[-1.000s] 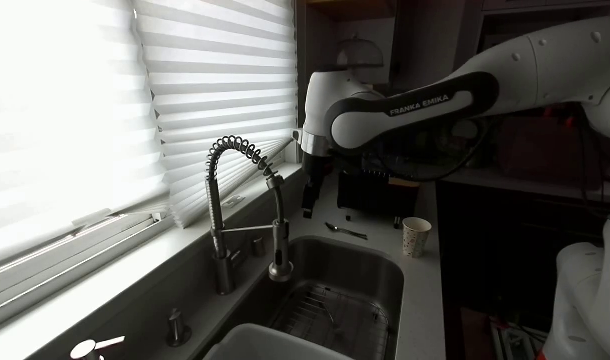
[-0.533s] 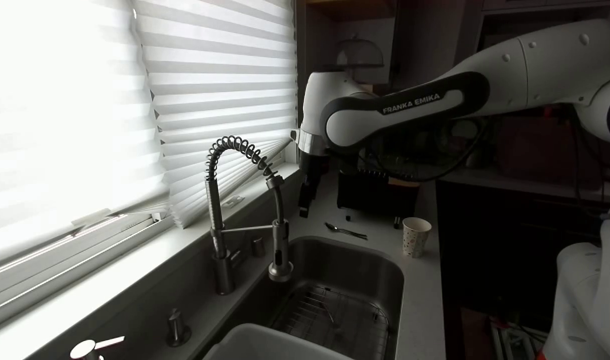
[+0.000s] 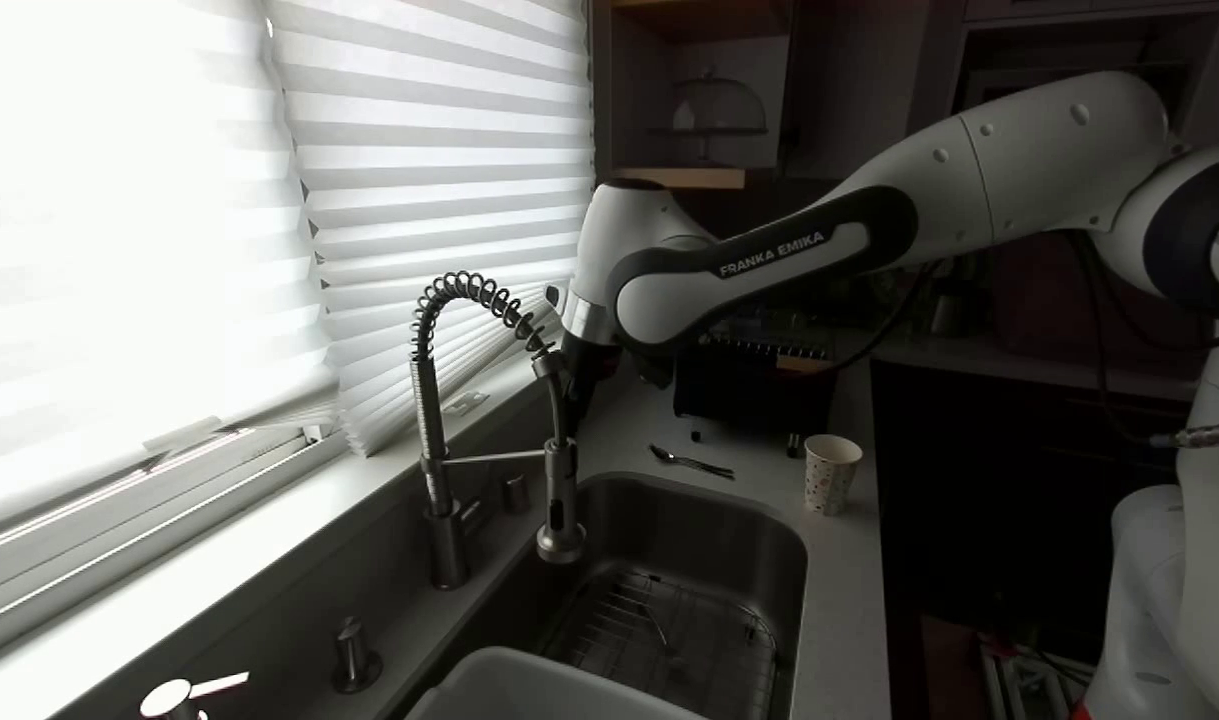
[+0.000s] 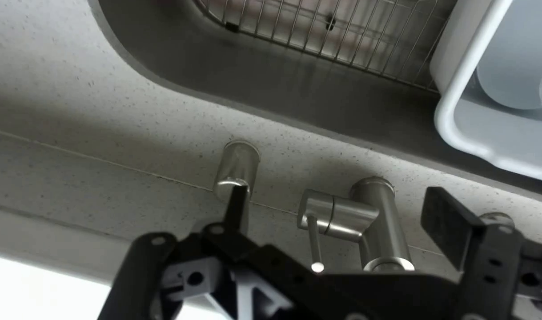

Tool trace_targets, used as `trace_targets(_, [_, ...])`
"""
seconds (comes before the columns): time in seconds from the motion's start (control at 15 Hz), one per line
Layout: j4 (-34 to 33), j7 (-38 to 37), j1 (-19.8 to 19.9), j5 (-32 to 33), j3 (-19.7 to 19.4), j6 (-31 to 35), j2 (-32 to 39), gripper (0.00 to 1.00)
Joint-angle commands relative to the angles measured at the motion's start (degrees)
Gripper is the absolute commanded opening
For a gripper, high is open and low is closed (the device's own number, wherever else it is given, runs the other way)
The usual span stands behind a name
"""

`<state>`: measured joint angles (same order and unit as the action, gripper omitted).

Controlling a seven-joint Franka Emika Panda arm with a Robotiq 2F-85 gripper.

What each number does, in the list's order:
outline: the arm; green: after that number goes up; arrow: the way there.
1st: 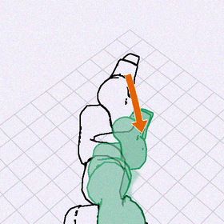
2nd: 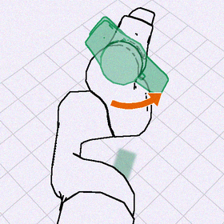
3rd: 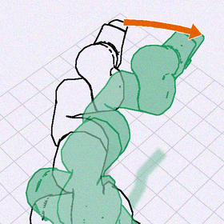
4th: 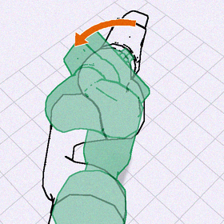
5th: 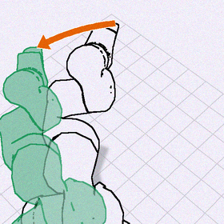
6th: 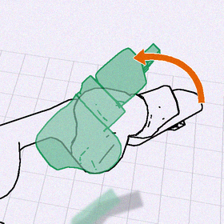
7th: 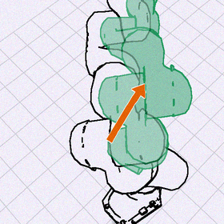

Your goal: Turn the faucet on then put some water in the cup

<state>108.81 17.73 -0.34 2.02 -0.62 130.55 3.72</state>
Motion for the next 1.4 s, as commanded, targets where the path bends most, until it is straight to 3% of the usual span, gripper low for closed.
trace_targets(0.0, [-3.1,5.0,0.8,-3.4,0.9,5.1,5.3,1.00])
trace_targets(0.33, [-5.5,10.2,2.1,-9.7,3.0,11.6,9.8,1.00])
trace_targets(0.53, [-7.0,12.3,3.0,-12.2,4.2,13.6,11.6,0.92])
trace_targets(0.73, [-8.3,13.5,3.9,-13.1,5.1,14.4,12.9,0.79])
trace_targets(0.8, [-8.8,13.7,4.2,-13.3,5.4,14.4,13.2,0.66])
trace_targets(0.87, [-9.0,14.0,4.5,-13.5,5.6,14.4,13.5,0.60])
trace_targets(1.0, [-9.7,14.3,4.9,-13.7,6.0,14.3,14.1,0.56])
trace_targets(1.13, [-10.0,14.3,5.0,-13.4,6.4,14.3,14.6,0.61])
trace_targets(1.33, [-10.6,14.4,5.4,-13.3,6.7,14.3,15.5,0.59])
